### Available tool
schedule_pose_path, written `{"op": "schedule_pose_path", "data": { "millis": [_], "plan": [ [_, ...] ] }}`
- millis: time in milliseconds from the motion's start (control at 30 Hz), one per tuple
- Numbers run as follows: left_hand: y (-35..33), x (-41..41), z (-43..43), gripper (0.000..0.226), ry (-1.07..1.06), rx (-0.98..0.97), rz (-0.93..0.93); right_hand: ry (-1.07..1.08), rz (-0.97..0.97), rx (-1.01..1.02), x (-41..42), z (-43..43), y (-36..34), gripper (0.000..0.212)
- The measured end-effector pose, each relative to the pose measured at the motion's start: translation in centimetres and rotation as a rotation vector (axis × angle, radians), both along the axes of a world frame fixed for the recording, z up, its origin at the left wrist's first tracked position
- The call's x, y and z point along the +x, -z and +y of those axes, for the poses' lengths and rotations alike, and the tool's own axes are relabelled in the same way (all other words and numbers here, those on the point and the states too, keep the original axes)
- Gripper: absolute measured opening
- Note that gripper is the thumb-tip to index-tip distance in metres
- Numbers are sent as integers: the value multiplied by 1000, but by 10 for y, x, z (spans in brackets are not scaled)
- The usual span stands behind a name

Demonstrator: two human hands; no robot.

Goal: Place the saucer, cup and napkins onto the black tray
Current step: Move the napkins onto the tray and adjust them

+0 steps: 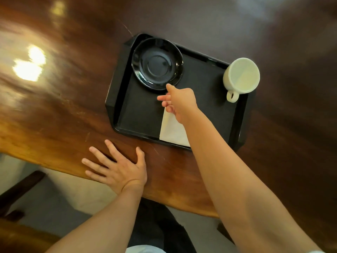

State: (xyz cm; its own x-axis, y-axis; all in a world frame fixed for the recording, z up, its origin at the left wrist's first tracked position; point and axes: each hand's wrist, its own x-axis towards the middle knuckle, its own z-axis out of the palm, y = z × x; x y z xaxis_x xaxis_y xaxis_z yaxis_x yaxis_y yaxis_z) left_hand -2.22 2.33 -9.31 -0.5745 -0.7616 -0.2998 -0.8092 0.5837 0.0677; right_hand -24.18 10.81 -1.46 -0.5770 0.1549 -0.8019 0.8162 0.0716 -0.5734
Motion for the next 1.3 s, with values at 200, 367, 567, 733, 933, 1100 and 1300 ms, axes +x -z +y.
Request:
{"op": "schedule_pose_path", "data": {
  "millis": [200,367,567,733,933,1100,1300],
  "plan": [
    [2,1,0,97,3,-1,-15,26,-20,-34,-16,-5,1,30],
    [3,0,0,98,12,2,-24,59,-19,-62,-23,-7,4,30],
    [3,1,0,95,11,-7,-20,-26,-30,-35,-30,-4,-1,26],
    [2,2,0,95,11,-3,-6,-199,140,194,-18,27,-5,19],
    [3,2,0,94,13,-5,22,-598,354,606,27,83,5,28],
    [4,2,0,94,7,-9,28,-729,266,577,44,95,13,38],
    [5,2,0,95,-2,-15,31,-646,183,477,32,90,6,17]
  ]
}}
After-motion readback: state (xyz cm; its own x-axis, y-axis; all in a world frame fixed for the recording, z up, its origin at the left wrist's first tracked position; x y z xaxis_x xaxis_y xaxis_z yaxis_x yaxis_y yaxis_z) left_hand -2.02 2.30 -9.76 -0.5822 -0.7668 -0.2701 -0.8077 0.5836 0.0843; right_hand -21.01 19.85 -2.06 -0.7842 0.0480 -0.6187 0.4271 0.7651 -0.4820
